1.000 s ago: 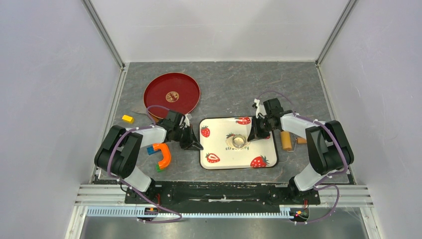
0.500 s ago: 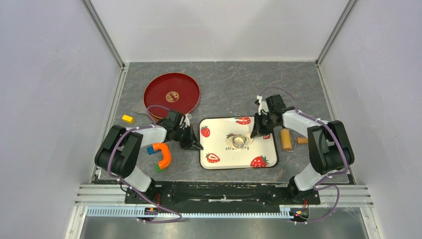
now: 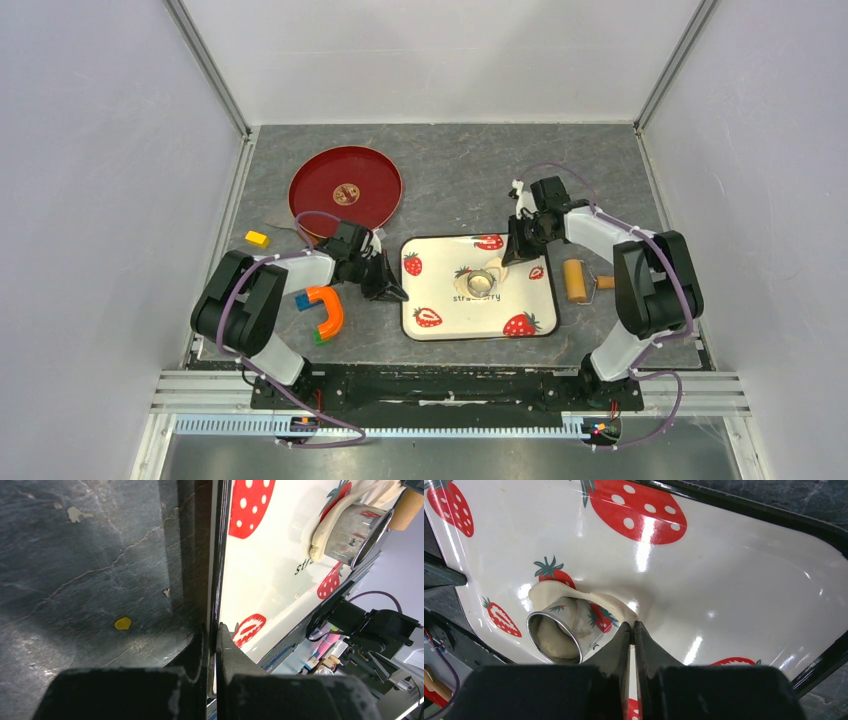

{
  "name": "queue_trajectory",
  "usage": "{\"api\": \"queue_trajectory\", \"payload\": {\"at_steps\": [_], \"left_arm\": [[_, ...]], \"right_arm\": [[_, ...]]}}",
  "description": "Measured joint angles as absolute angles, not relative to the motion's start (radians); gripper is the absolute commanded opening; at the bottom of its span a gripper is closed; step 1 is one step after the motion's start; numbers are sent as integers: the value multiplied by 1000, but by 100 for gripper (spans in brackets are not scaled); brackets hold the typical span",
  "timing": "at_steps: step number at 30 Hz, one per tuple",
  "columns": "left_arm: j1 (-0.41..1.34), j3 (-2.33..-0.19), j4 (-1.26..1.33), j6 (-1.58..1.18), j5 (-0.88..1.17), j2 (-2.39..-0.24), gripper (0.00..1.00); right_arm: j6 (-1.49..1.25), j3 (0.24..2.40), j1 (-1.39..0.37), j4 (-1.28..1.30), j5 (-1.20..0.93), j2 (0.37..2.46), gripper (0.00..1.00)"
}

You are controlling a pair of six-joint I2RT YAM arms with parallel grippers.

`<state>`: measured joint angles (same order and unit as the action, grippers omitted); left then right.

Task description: Roll out the dumpling wrappers from the dough

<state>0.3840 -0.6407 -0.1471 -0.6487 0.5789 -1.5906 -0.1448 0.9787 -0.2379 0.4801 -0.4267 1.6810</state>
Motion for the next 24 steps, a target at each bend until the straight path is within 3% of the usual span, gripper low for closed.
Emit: {"api": "queue_trajectory", "payload": {"at_steps": [9,24], "left_arm": [[384,-642,-149,-648,579,-1591,2],[384,-646,-155,-636,579,-1592,2]], "right_arm": [[-146,1057,-261,516,-437,1721,6],[-200,1199,-455,536,-429,1757,6]]}}
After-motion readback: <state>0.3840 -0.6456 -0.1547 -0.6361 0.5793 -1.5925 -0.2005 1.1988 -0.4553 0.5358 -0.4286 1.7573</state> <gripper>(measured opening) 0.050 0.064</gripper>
